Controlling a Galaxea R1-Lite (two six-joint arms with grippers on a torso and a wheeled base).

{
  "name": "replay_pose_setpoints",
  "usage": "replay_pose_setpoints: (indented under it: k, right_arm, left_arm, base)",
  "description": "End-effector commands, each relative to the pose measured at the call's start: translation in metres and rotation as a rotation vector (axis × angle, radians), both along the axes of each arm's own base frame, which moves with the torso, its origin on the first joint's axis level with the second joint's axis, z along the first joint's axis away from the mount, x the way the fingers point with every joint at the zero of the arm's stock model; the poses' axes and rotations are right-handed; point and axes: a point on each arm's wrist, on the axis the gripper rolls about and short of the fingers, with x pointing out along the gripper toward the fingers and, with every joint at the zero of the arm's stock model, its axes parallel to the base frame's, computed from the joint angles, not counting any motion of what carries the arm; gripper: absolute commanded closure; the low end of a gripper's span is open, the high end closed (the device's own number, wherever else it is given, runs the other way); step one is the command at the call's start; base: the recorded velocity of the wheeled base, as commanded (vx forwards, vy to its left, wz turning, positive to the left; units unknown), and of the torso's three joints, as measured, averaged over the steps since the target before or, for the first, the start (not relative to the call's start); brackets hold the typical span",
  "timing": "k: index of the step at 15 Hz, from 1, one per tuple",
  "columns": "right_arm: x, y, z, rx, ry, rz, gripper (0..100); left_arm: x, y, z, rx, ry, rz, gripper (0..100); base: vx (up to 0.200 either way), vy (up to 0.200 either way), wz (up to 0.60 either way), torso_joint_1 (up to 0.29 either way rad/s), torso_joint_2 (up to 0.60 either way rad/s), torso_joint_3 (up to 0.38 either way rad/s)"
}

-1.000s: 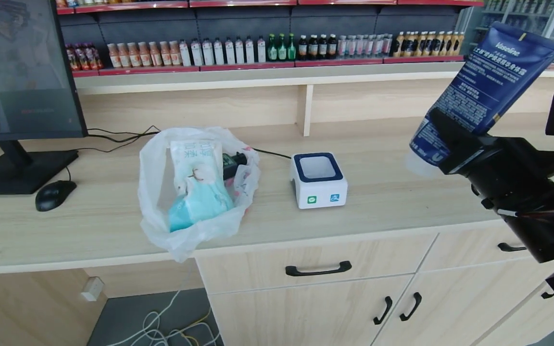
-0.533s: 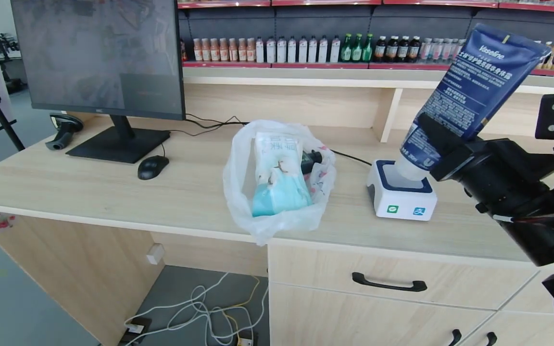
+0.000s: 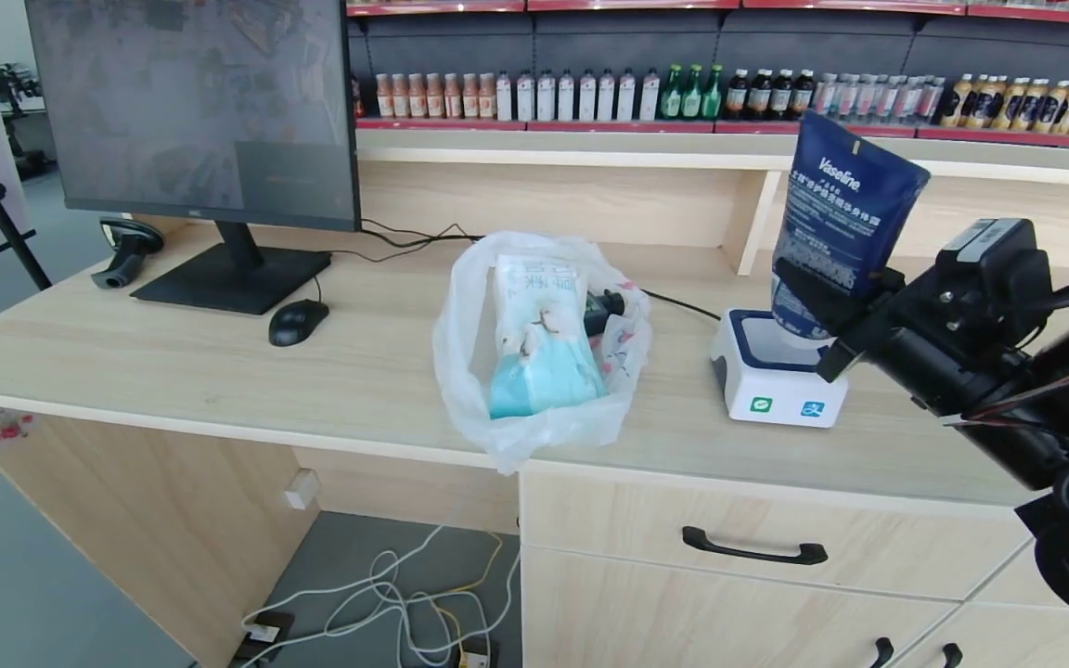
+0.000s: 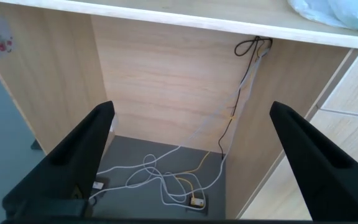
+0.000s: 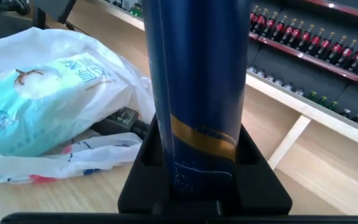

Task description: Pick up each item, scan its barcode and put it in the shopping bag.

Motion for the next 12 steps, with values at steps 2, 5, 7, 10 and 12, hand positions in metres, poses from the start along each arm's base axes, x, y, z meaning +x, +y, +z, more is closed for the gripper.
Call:
replay_pose_setpoints:
  k: [2, 5, 7, 10, 12]
  right_arm:
    - [0.026, -0.012, -0.013, -0.093, -0.021, -0.053, 100]
    - [0.042, -0.027, -0.001, -0.245, -0.176, 0.004, 100]
    - [0.048, -0.028, -0.007, -0.335, -0.222, 0.063, 100]
    - [0.052, -0.035, -0.014, -0.380, -0.231, 0.065, 100]
    - [0.057, -0.038, -0.006, -0.402, -0.281, 0.115, 100]
  left_arm:
    - [0.000, 0.000, 0.000, 0.001, -0.002, 0.001, 0]
    - [0.000, 0.000, 0.000, -0.001, -0.002, 0.001, 0]
    - [0.000, 0.000, 0.000, -0.002, -0.002, 0.001, 0]
    - [0.000, 0.000, 0.000, -0.004, -0.002, 0.001, 0]
    - [0.000, 0.000, 0.000, -0.004, -0.002, 0.001, 0]
  base:
    - [0.000, 0.000, 0.00, 0.000, 0.00, 0.000]
    - [0.000, 0.000, 0.00, 0.000, 0.00, 0.000]
    - [0.000, 0.000, 0.00, 0.000, 0.00, 0.000]
    - [0.000, 0.000, 0.00, 0.000, 0.00, 0.000]
    - [0.000, 0.000, 0.00, 0.000, 0.00, 0.000]
